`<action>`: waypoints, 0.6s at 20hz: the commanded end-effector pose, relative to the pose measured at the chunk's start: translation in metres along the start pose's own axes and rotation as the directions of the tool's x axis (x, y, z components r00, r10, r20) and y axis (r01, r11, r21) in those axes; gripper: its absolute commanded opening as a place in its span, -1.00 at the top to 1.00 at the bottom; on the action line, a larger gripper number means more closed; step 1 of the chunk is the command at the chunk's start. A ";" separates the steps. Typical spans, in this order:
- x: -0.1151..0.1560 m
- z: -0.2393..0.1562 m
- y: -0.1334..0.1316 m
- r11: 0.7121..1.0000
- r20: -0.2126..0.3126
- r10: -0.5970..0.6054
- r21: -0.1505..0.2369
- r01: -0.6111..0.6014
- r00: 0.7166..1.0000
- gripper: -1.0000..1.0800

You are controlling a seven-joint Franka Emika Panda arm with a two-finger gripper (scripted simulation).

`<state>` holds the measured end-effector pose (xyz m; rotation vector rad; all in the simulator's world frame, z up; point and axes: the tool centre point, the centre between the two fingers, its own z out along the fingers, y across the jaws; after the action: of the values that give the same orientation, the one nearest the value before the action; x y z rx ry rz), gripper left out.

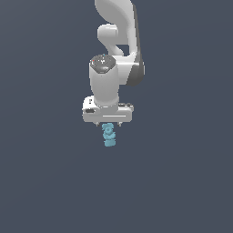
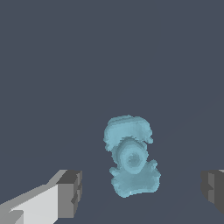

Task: Pick up the object and move it to a goal position.

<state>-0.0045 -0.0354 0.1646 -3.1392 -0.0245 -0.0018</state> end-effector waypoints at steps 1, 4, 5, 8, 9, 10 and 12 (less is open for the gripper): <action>-0.002 0.009 0.001 0.999 0.001 -0.039 -0.001 0.039 0.999 -0.92; -0.005 0.022 0.003 0.996 0.001 -0.091 -0.002 0.091 0.996 -0.92; -0.006 0.025 0.003 0.994 0.001 -0.106 -0.002 0.106 0.994 -0.92; -0.008 0.033 0.004 0.990 0.001 -0.141 -0.002 0.141 0.990 -0.92; -0.008 0.035 0.004 0.989 0.001 -0.150 -0.002 0.150 0.989 -0.92; -0.009 0.037 0.005 0.987 0.002 -0.158 -0.002 0.158 0.987 -0.92; -0.009 0.040 0.005 0.986 0.002 -0.169 -0.002 0.169 0.986 -0.92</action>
<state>-0.0134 -0.0401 0.1272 -3.1296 -0.2735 0.0012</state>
